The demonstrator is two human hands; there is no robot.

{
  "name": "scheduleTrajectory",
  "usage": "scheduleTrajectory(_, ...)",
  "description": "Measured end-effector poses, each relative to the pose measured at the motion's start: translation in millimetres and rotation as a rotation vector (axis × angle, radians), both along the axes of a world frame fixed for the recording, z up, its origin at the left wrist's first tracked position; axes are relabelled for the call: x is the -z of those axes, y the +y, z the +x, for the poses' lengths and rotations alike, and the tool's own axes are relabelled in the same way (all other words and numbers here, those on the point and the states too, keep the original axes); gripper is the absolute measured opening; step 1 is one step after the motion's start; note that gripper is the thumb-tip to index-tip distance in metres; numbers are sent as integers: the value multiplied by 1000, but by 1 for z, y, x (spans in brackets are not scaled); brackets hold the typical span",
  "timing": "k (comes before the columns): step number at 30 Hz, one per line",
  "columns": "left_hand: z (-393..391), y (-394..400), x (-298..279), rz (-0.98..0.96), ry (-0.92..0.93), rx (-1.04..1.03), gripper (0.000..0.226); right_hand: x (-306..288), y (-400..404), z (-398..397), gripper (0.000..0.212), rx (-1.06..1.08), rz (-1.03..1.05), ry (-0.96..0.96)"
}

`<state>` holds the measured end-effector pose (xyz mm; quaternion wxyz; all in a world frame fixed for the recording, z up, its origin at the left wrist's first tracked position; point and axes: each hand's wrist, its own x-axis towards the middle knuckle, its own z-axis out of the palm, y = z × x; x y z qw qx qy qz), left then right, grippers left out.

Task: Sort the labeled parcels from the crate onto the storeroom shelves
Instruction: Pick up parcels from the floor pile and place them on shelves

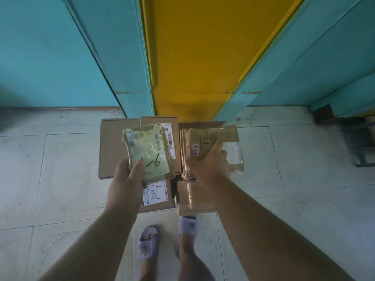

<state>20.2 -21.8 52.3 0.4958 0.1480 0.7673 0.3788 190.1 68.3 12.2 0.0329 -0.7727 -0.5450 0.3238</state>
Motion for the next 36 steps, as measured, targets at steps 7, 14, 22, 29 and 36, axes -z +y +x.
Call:
scheduleTrajectory(7, -9, -16, -66, 47, 29, -9, 8, -76, -20, 24, 91, -18, 43, 215)
scheduleTrajectory(14, -4, -37, -170, 207, 51, 113, 10, -222, -58, 45, 80, 0, 143, 415)
scheduleTrajectory(22, 58, -56, -249, 420, 216, 432, 20, -322, -130, 104, 88, 214, 487, 307)
scheduleTrajectory(29, 185, -46, -289, 557, 196, 648, 13, -384, -178, 231, 86, 396, 672, 243)
scheduleTrajectory(36, 393, -35, -310, 597, 140, 752, 31, -430, -220, 410, 77, 511, 770, 174)
